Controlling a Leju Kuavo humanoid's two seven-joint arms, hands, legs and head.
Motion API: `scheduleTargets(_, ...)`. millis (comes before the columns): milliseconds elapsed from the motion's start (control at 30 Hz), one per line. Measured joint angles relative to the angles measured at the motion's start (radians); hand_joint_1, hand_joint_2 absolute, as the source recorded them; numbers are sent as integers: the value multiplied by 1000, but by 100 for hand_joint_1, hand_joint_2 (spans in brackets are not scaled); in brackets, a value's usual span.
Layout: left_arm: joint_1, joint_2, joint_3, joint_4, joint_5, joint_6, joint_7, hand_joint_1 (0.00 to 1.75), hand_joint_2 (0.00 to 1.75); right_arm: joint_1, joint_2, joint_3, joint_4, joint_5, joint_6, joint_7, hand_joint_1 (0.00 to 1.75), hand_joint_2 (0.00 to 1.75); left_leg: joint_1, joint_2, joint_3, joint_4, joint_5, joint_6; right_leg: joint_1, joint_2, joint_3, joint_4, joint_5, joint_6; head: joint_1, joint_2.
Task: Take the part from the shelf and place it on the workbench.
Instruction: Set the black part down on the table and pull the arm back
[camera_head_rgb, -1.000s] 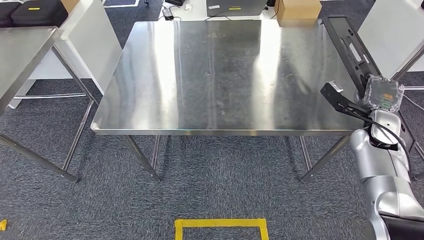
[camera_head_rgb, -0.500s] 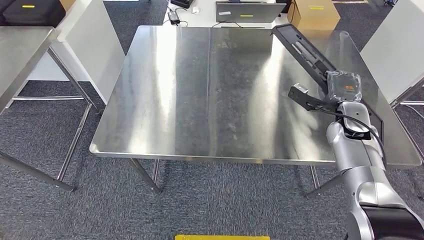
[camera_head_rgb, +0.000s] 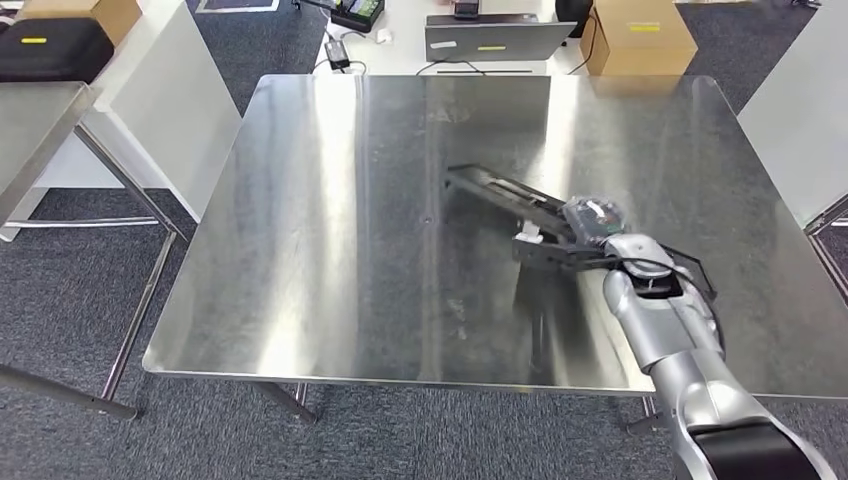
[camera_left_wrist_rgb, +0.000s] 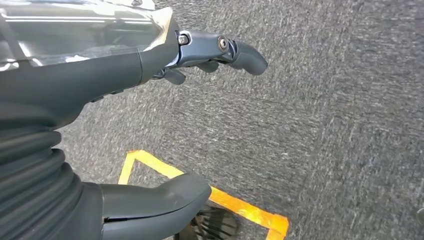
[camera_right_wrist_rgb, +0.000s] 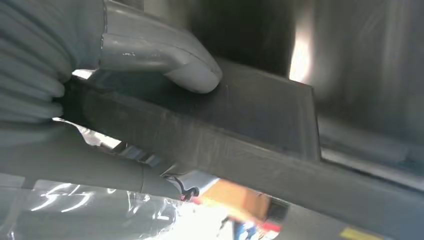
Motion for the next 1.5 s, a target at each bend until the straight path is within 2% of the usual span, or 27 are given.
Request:
scheduleTargets(33,0,0,0,0,-2,0,2,0,175,7,2,24,1,-10,8,-1,154,175,4,2,-43,46,-32,-4,2,2,11,-1,-9,-7,0,0)
scheduleTargets(67,0,0,0,0,-5,0,4,0,175,10,6,45,2,-19,17,-4,154,175,7,2,-75,66,-54,-4,3,6,21,-1,-17,-10,-1,0)
scheduleTargets(100,0,1,0,0,-6,0,5,0,175,10,10,63,2,-25,30,-7,154,175,8,2,-91,56,-49,-1,3,10,31,-1,-24,-11,-1,0)
scheduleTargets(133,0,1,0,0,-7,-1,6,0,175,9,15,81,3,-30,42,-9,154,175,9,2,-91,15,-14,4,4,15,42,-1,-31,-10,-1,0)
scheduleTargets(200,-1,3,1,-1,-7,-2,8,0,175,10,32,114,4,-37,55,-8,154,175,7,4,-54,-114,94,18,6,24,64,-1,-44,-7,0,0)
scheduleTargets(233,-3,3,1,-1,-6,-3,9,0,175,10,44,131,4,-40,57,-4,154,175,5,5,-36,-168,123,24,10,28,70,-1,-49,-4,-1,0)
scheduleTargets(267,-5,3,2,-1,-5,-4,9,0,175,10,56,148,5,-43,59,2,154,175,3,5,-25,-201,136,29,13,32,73,-2,-53,1,0,0)
scheduleTargets(300,-6,3,3,-1,-4,-5,10,0,175,9,66,163,7,-45,59,7,154,175,2,4,-18,-214,137,29,19,34,73,0,-59,3,0,0)
scheduleTargets(400,-8,1,6,-2,-4,-7,10,0,175,8,81,191,10,-49,60,16,154,175,1,-1,-7,-218,148,14,30,34,74,1,-69,-8,1,0)
scheduleTargets(433,-8,0,6,-2,-4,-8,10,0,175,7,83,197,11,-51,60,18,154,175,0,-2,-7,-217,148,15,31,33,77,-2,-67,-10,1,0)
scheduleTargets(600,-8,-2,13,-2,-4,-13,9,0,175,-1,98,237,19,-59,46,41,154,175,-3,-5,-5,-217,145,28,29,31,91,-19,-63,-3,1,0)
scheduleTargets(800,-2,-16,37,-2,-11,-12,-9,0,175,36,163,265,30,-16,-164,176,154,175,-5,-7,-6,-217,144,35,28,29,93,-24,-61,9,1,0)
scheduleTargets(933,4,-23,49,-6,-43,-13,-8,0,175,62,182,255,30,103,-263,330,154,175,-5,-18,-8,-217,145,37,28,20,93,-25,-63,16,1,0)
scheduleTargets(1000,7,-26,57,-8,-62,-14,-6,0,175,64,182,231,29,213,-304,410,154,175,-5,-20,-9,-216,146,38,28,17,94,-24,-63,18,1,0)
scheduleTargets(1067,9,-28,65,-9,-74,-14,-6,0,175,64,180,196,27,287,-321,439,154,175,-5,-20,-10,-216,146,38,28,16,94,-24,-63,18,1,0)
scheduleTargets(1267,10,-35,80,-10,-106,-20,-22,0,175,61,140,131,6,332,-358,598,154,175,-5,-22,-10,-216,146,38,28,14,93,-24,-63,18,1,0)
scheduleTargets(1500,16,-39,81,-10,-164,-43,-46,0,175,58,79,48,-25,332,-348,638,154,175,-5,-23,-11,-217,146,38,28,13,93,-24,-64,18,1,0)
